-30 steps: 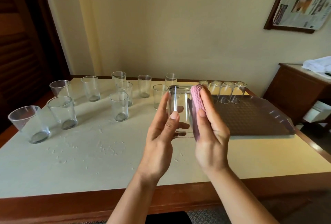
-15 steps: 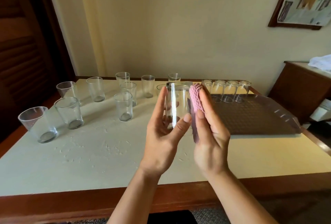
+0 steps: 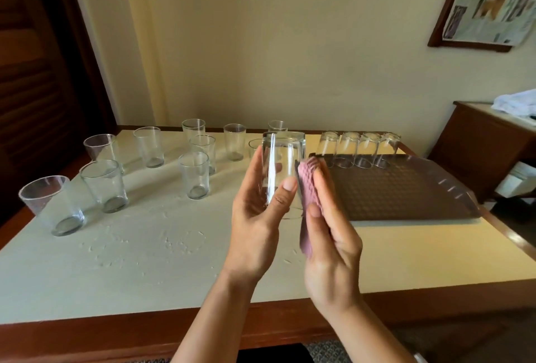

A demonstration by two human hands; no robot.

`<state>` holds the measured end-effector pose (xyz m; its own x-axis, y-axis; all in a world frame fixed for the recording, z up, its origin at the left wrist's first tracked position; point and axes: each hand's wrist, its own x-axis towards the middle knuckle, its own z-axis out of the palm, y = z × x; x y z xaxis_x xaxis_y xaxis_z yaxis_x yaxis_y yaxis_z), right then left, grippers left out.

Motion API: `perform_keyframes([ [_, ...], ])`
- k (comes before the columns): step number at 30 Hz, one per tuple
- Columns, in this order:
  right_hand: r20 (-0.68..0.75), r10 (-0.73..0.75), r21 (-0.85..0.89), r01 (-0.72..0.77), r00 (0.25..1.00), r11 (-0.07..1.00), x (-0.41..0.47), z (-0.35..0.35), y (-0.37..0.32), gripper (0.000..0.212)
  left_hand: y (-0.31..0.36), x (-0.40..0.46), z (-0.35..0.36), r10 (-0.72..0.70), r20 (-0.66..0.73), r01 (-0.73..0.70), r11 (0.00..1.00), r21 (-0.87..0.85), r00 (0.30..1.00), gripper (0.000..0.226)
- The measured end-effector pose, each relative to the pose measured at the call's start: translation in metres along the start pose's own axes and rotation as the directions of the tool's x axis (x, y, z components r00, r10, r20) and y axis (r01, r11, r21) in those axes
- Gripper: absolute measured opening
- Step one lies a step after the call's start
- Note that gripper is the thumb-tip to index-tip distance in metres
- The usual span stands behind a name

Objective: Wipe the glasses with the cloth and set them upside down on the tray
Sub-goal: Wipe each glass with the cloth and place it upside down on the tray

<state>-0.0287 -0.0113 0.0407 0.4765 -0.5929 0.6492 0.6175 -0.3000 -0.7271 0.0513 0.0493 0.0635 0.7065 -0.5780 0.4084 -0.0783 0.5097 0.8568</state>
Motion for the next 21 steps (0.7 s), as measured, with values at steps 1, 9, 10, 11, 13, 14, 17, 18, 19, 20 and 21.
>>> perform_keyframes([
  [1, -0.015, -0.006, -0.012, 0.006, 1.0, 1.0, -0.004, 0.0, 0.002, 0.052, -0.001, 0.0, -0.001, -0.016, 0.013, 0.016, 1.0, 0.005, 1.0, 0.073],
  [9, -0.05, 0.001, -0.009, -0.001, 0.999, 1.0, 0.031, -0.005, -0.009, 0.047, 0.003, -0.003, 0.004, -0.027, 0.042, 0.026, 0.999, 0.021, 0.999, 0.076],
  [10, -0.014, 0.001, 0.03, -0.001, 1.0, 1.0, 0.024, -0.003, -0.009, 0.049, 0.005, 0.0, 0.004, -0.01, 0.02, 0.01, 1.0, 0.025, 1.0, 0.078],
  [11, 0.014, -0.007, 0.051, 0.007, 1.0, 0.999, 0.016, -0.001, -0.008, 0.05, 0.006, 0.003, 0.003, 0.002, 0.007, -0.002, 1.0, 0.019, 1.0, 0.078],
  [13, 0.015, -0.019, 0.036, 0.018, 1.0, 0.999, 0.001, 0.001, -0.003, 0.05, 0.005, 0.004, 0.0, 0.01, 0.002, -0.01, 1.0, 0.002, 1.0, 0.074],
  [14, 0.001, -0.025, 0.027, 0.025, 1.0, 0.999, 0.0, 0.0, 0.0, 0.049, 0.004, 0.003, -0.001, 0.002, 0.011, -0.002, 1.0, -0.016, 1.0, 0.071],
  [17, -0.014, -0.028, 0.056, 0.028, 1.0, 0.998, 0.02, -0.003, -0.008, 0.052, 0.001, -0.006, -0.001, -0.037, 0.089, 0.042, 0.997, -0.06, 0.995, 0.066],
  [18, -0.023, -0.026, 0.036, 0.027, 0.999, 0.999, 0.03, -0.003, -0.012, 0.052, 0.001, -0.008, 0.002, -0.028, 0.107, 0.035, 0.997, -0.064, 0.994, 0.067],
  [19, -0.034, -0.037, 0.01, 0.037, 0.999, 0.999, 0.037, -0.004, -0.014, 0.051, 0.001, -0.008, 0.004, -0.009, 0.107, 0.016, 0.998, -0.059, 0.994, 0.067],
  [20, -0.031, -0.054, 0.003, 0.055, 0.998, 0.999, 0.041, -0.005, -0.015, 0.05, 0.003, -0.008, 0.007, 0.012, 0.097, -0.007, 0.999, -0.05, 0.995, 0.068],
  [21, -0.014, -0.051, 0.024, 0.052, 0.999, 0.998, 0.04, -0.003, -0.016, 0.05, 0.004, -0.006, 0.007, 0.022, 0.072, -0.019, 0.999, -0.042, 0.997, 0.071],
])
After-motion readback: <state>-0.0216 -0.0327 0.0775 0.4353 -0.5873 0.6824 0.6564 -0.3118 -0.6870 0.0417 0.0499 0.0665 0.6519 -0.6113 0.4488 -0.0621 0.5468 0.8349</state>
